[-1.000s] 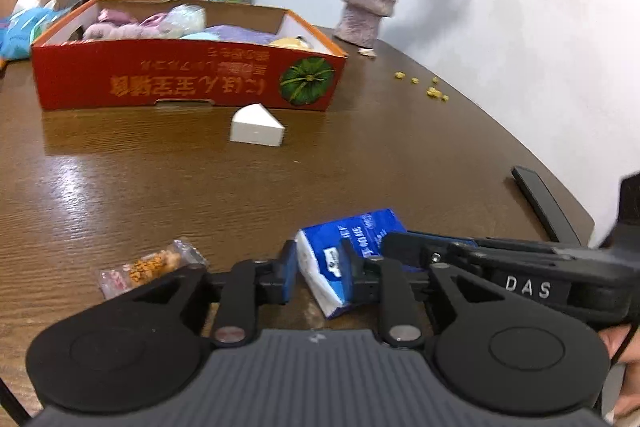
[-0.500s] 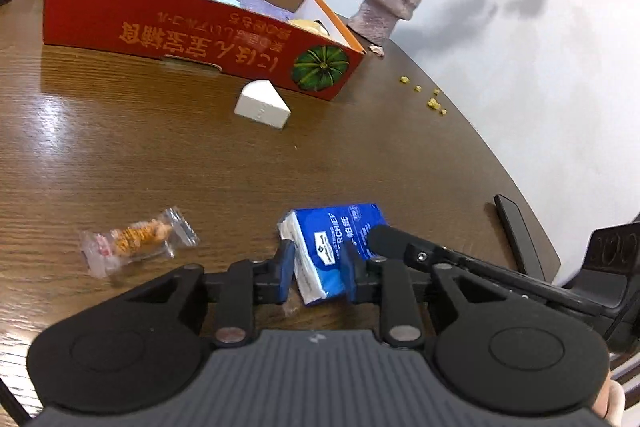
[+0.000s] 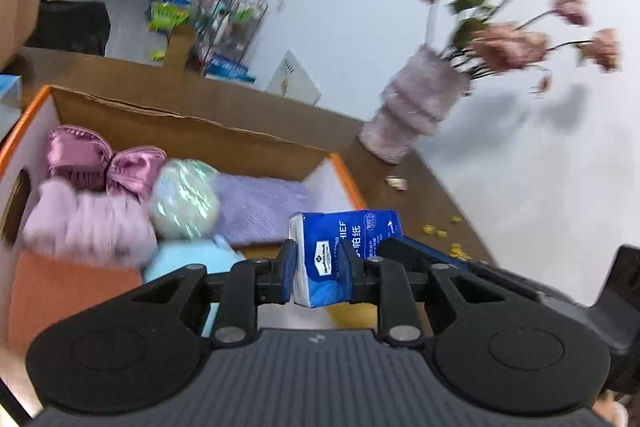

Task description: Organize soft objects

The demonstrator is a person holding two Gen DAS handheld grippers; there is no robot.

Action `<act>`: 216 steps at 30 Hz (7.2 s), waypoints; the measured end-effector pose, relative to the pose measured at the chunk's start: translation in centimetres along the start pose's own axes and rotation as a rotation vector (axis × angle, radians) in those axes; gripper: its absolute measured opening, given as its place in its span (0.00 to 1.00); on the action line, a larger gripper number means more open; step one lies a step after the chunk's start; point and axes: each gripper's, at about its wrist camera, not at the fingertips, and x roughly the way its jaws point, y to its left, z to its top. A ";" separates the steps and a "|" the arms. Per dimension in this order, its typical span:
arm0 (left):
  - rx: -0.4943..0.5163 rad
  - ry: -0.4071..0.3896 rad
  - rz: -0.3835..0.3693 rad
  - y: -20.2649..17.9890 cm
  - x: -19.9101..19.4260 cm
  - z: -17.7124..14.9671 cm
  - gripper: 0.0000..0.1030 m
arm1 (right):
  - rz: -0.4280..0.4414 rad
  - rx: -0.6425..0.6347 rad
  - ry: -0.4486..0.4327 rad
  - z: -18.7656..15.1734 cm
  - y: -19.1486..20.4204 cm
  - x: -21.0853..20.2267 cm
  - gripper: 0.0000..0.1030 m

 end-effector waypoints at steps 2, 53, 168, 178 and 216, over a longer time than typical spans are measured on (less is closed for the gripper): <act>0.009 0.051 0.042 1.2 2.8 0.7 0.21 | -0.039 -0.030 0.060 0.4 0.2 3.4 0.15; 0.443 -0.372 0.383 -4.4 -29.9 -26.9 0.99 | -0.012 -0.220 -0.218 -14.8 9.6 -25.9 0.82; 0.255 -0.059 0.395 9.0 0.7 4.6 0.61 | -0.126 -0.176 0.022 2.8 -1.3 8.2 0.44; 0.275 -0.135 0.423 7.3 -5.4 5.2 0.69 | -0.121 -0.132 -0.013 5.4 -1.2 3.8 0.47; 0.374 -0.481 0.443 -6.7 -31.7 -34.7 1.00 | -0.091 -0.061 -0.259 -26.1 13.1 -31.0 0.89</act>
